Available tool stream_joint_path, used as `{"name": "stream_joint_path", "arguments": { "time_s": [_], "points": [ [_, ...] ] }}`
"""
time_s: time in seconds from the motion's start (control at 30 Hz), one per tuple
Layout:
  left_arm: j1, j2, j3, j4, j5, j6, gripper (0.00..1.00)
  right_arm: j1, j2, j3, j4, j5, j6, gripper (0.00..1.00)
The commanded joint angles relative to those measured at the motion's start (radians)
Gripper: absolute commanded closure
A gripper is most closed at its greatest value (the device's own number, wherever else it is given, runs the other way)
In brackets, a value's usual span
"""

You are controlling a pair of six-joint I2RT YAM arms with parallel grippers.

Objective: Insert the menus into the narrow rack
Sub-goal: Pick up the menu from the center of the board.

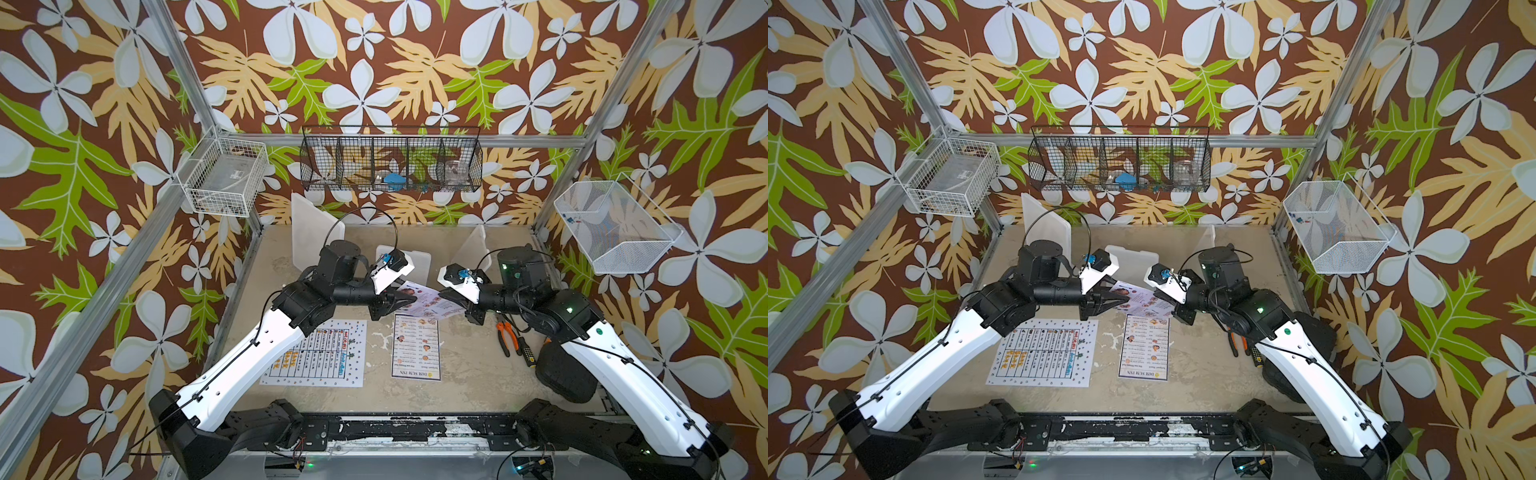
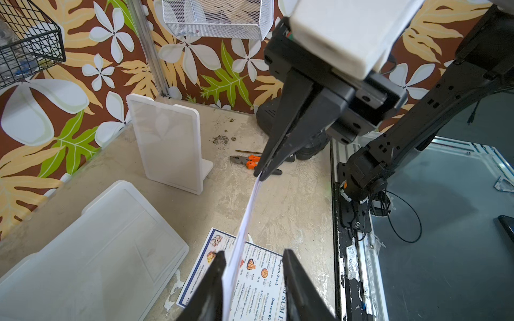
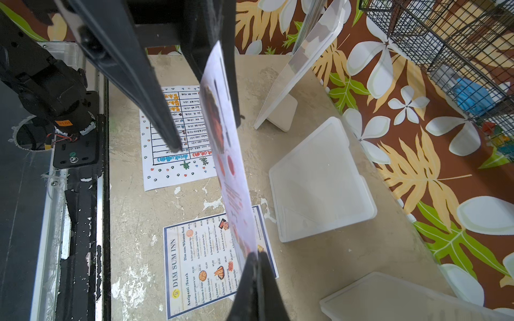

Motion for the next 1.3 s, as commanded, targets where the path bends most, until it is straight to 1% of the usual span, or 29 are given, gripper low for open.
{"name": "stream_joint_path", "arguments": {
  "time_s": [0.0, 0.2, 0.27, 0.37, 0.5, 0.53, 0.63, 0.7, 0.73, 0.83, 0.87, 0.93, 0.97, 1.07, 1.13, 1.27],
  "points": [
    [0.001, -0.003, 0.008, -0.001, 0.003, 0.010, 0.70, 0.004, -0.001, 0.002, -0.009, 0.015, -0.005, 1.00],
    [0.001, -0.005, 0.011, 0.000, -0.017, 0.007, 0.82, 0.008, 0.001, -0.004, -0.004, 0.028, -0.002, 1.00],
    [0.001, -0.006, 0.010, 0.001, -0.017, 0.004, 0.88, 0.008, 0.001, -0.006, 0.001, 0.034, 0.003, 1.00],
    [0.001, -0.005, 0.010, 0.003, -0.028, -0.007, 1.00, 0.008, 0.001, -0.008, 0.009, 0.034, 0.016, 1.00],
    [0.001, -0.006, 0.008, 0.022, -0.054, -0.044, 1.00, 0.008, -0.002, -0.011, 0.036, 0.034, 0.055, 1.00],
    [0.001, -0.007, 0.007, 0.029, -0.065, -0.057, 1.00, 0.008, -0.003, -0.013, 0.049, 0.030, 0.068, 0.96],
    [0.001, -0.008, 0.007, 0.048, -0.134, -0.107, 1.00, -0.012, -0.017, -0.028, 0.108, -0.004, 0.123, 0.70],
    [0.001, -0.012, 0.005, 0.058, -0.173, -0.123, 1.00, -0.071, -0.042, -0.054, 0.178, -0.082, 0.183, 0.59],
    [0.001, -0.019, 0.002, 0.067, -0.189, -0.128, 1.00, -0.114, -0.058, -0.074, 0.223, -0.127, 0.221, 0.51],
    [0.001, -0.039, 0.003, 0.092, -0.222, -0.140, 1.00, -0.226, -0.108, -0.136, 0.352, -0.235, 0.329, 0.45],
    [0.001, -0.043, 0.005, 0.097, -0.228, -0.140, 1.00, -0.252, -0.122, -0.159, 0.395, -0.254, 0.364, 0.41],
    [0.001, -0.056, 0.014, 0.110, -0.249, -0.135, 1.00, -0.315, -0.148, -0.214, 0.494, -0.326, 0.449, 0.25],
    [0.001, -0.062, 0.019, 0.116, -0.262, -0.134, 1.00, -0.342, -0.157, -0.239, 0.542, -0.359, 0.494, 0.23],
    [0.001, -0.083, 0.040, 0.136, -0.296, -0.129, 1.00, -0.409, -0.191, -0.331, 0.732, -0.442, 0.660, 0.23],
    [0.001, -0.097, 0.053, 0.158, -0.316, -0.137, 1.00, -0.421, -0.207, -0.379, 0.835, -0.460, 0.739, 0.22],
    [0.001, -0.125, 0.070, 0.211, -0.319, -0.178, 1.00, -0.421, -0.217, -0.429, 0.965, -0.481, 0.839, 0.22]
  ]
}}
